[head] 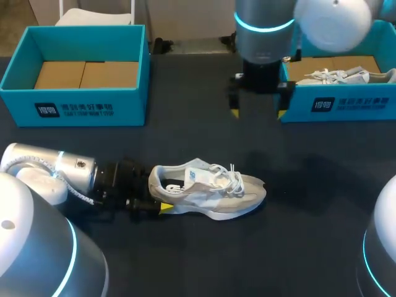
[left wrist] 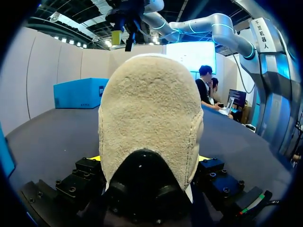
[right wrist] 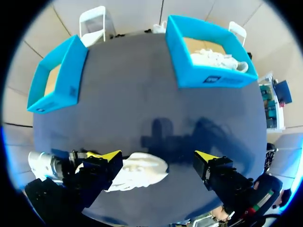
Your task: Take the shoe out of the shoebox, open the shoe tongue, remove and reinsert the insole, then place the shoe into the shoebox
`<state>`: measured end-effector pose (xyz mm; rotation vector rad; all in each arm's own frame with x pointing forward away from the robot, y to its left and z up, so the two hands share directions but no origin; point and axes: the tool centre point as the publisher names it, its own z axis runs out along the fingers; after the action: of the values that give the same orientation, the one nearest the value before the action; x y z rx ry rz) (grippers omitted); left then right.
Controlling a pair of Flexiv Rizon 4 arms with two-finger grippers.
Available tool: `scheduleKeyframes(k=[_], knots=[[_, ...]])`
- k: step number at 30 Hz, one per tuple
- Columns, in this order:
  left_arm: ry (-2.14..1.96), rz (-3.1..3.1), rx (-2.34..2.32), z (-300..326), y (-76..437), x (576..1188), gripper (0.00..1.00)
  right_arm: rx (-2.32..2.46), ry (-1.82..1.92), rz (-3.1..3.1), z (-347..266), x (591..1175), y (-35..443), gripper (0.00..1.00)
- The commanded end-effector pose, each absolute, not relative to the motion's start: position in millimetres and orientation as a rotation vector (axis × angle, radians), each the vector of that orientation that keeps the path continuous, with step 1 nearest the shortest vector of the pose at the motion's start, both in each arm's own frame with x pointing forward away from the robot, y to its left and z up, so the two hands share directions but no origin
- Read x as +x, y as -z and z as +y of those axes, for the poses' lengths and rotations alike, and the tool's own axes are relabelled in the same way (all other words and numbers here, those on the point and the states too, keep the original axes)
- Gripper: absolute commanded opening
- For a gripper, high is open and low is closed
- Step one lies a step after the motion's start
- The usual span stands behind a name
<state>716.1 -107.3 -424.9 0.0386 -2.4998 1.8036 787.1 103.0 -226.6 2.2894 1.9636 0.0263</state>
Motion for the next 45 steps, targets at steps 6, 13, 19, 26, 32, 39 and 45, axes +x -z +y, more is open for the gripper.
scheduleKeyframes(k=[6,13,19,26,32,39,45], knots=[[-1.802,-2.501,0.040,-111,428,715,0.00,2.258,0.066,1.936,164,768,235,1.00],[-1.802,-2.501,0.040,-111,428,715,0.00,2.332,0.076,1.904,198,752,245,1.00],[-1.802,-2.501,0.040,-111,428,715,0.00,2.391,0.021,1.900,217,730,254,1.00],[-1.802,-2.501,0.040,-111,428,715,0.00,2.391,0.021,1.900,217,730,254,1.00],[-1.802,-2.501,0.040,-111,428,715,0.00,2.391,0.021,1.900,217,730,254,1.00],[-1.802,-2.501,0.040,-111,428,715,0.00,2.391,0.021,1.900,217,730,254,1.00],[-1.802,-2.501,0.040,-111,428,715,0.00,2.391,0.021,1.900,217,730,254,1.00]])
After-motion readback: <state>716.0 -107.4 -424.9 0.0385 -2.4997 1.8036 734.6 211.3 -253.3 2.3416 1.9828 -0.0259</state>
